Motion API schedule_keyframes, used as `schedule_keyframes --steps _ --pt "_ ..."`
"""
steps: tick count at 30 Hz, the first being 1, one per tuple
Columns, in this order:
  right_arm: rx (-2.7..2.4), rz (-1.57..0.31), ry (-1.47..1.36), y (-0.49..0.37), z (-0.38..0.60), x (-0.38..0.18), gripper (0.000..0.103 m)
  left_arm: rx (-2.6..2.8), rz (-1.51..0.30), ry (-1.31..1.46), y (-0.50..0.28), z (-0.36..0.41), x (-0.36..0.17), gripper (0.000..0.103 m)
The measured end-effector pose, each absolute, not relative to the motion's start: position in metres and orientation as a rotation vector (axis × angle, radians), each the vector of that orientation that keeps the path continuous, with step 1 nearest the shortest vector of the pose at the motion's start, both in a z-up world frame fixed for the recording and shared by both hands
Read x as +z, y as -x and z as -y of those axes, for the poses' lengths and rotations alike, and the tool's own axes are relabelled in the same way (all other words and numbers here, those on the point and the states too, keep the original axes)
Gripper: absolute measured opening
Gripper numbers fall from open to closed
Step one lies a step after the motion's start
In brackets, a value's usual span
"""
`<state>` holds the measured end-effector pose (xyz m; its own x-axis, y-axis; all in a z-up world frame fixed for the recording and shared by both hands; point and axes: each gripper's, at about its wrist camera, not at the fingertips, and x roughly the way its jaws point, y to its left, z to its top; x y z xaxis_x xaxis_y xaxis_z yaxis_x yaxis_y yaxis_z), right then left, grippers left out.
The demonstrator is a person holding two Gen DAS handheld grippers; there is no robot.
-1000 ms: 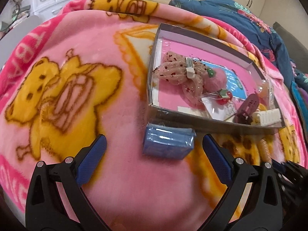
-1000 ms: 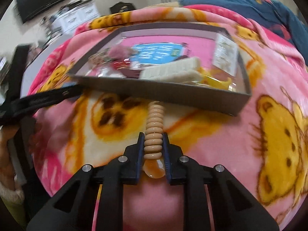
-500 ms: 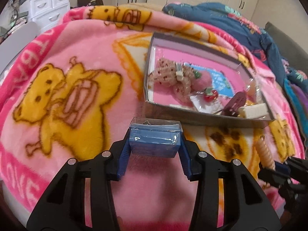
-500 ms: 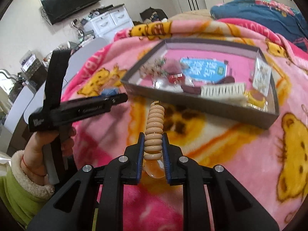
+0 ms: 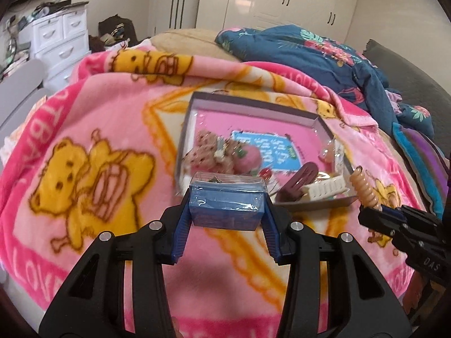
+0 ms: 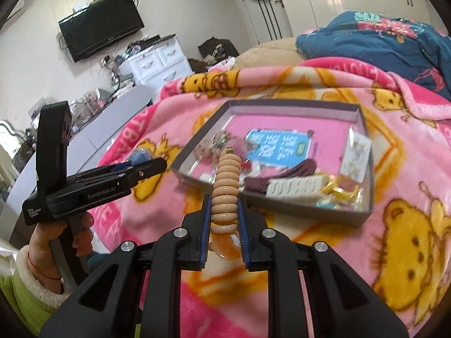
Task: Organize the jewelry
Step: 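Grasp the small blue box with left tool while right tool grasps the beige coiled hair tie, then carry the blue box over the tray with left tool while right tool carries the hair tie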
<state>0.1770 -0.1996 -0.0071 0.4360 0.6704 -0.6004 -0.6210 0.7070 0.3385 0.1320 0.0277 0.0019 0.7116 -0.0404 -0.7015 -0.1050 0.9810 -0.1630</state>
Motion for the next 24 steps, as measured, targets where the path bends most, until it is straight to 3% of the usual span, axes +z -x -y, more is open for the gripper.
schedule_keyframes --steps 13,24 --pt "0.677 -0.684 -0.105 -0.221 0.242 0.015 0.017 -0.007 -0.768 0.147 -0.178 -0.002 0.015 0.036" --pt "0.586 -0.713 -0.089 -0.261 0.257 -0.003 0.017 0.007 -0.812 0.134 -0.209 0.0 -0.002 0.036"
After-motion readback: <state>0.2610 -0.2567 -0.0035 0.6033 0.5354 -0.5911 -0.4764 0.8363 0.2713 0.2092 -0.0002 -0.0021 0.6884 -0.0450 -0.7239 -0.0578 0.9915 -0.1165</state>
